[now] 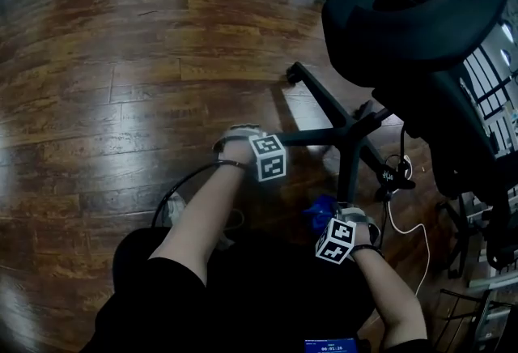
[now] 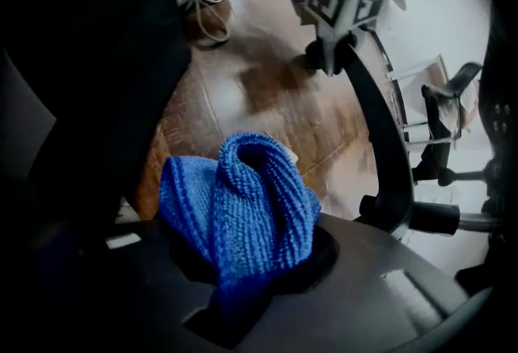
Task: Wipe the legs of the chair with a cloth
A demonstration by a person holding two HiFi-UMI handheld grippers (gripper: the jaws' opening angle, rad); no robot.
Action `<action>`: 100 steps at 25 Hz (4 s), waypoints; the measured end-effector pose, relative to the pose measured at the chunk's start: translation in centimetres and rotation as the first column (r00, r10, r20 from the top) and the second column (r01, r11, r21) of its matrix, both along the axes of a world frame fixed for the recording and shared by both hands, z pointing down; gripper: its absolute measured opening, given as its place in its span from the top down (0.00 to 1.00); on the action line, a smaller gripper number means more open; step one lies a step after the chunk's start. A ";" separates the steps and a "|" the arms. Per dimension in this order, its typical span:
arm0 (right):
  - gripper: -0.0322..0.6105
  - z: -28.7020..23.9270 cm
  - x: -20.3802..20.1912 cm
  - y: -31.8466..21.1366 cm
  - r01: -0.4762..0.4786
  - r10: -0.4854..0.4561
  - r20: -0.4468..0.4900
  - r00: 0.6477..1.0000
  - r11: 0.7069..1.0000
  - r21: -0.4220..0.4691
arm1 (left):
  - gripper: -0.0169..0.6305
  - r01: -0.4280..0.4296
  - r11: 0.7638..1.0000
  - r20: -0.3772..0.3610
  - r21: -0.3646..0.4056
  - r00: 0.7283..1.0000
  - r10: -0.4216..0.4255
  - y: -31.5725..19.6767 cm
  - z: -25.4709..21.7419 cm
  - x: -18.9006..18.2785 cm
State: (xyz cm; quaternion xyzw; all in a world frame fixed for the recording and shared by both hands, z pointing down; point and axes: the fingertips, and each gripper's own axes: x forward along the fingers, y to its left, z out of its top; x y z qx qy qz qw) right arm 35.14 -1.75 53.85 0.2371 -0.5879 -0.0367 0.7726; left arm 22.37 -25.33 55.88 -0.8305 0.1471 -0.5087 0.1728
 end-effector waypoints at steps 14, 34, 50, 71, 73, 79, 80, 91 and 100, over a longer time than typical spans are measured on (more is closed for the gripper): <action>0.82 -4.1 4.5 -14.3 -0.112 0.104 0.041 0.994 0.952 0.286 | 0.88 0.002 1.000 -0.016 0.011 1.000 -0.002 0.0 -0.2 0.3; 0.81 0.4 0.1 0.6 0.008 -0.008 -0.016 1.000 1.000 0.015 | 0.88 0.008 1.000 0.002 -0.007 1.000 -0.008 0.1 0.1 0.1; 0.81 -5.6 5.8 -18.5 -0.164 0.180 -0.009 0.984 0.917 0.363 | 0.88 -0.011 1.000 -0.011 0.004 1.000 0.011 0.1 -0.3 0.5; 0.81 -0.5 1.8 -4.5 -0.092 0.095 -0.035 0.995 0.994 0.060 | 0.88 -0.001 1.000 -0.005 0.001 1.000 0.001 0.0 -0.1 0.1; 0.81 -1.6 3.1 -8.3 -0.106 0.111 -0.027 0.993 0.984 0.142 | 0.88 -0.001 1.000 -0.007 -0.001 1.000 0.001 0.1 -0.1 0.2; 0.81 -4.8 5.5 -17.3 -0.165 0.176 -0.005 0.984 0.931 0.326 | 0.88 -0.014 1.000 -0.017 0.008 1.000 0.015 0.2 -0.3 0.4; 0.81 -5.0 5.6 -17.8 -0.166 0.179 -0.007 0.984 0.928 0.333 | 0.88 -0.016 1.000 -0.019 0.009 1.000 0.016 0.1 -0.4 0.4; 0.81 -1.2 1.4 -5.3 -0.104 0.106 -0.006 0.994 0.990 0.098 | 0.88 -0.014 1.000 -0.009 -0.001 1.000 0.014 0.1 -0.1 0.0; 0.81 -0.3 1.7 -3.6 -0.109 0.110 -0.023 0.994 0.992 0.058 | 0.88 -0.009 1.000 -0.004 -0.006 1.000 0.009 0.1 0.2 0.2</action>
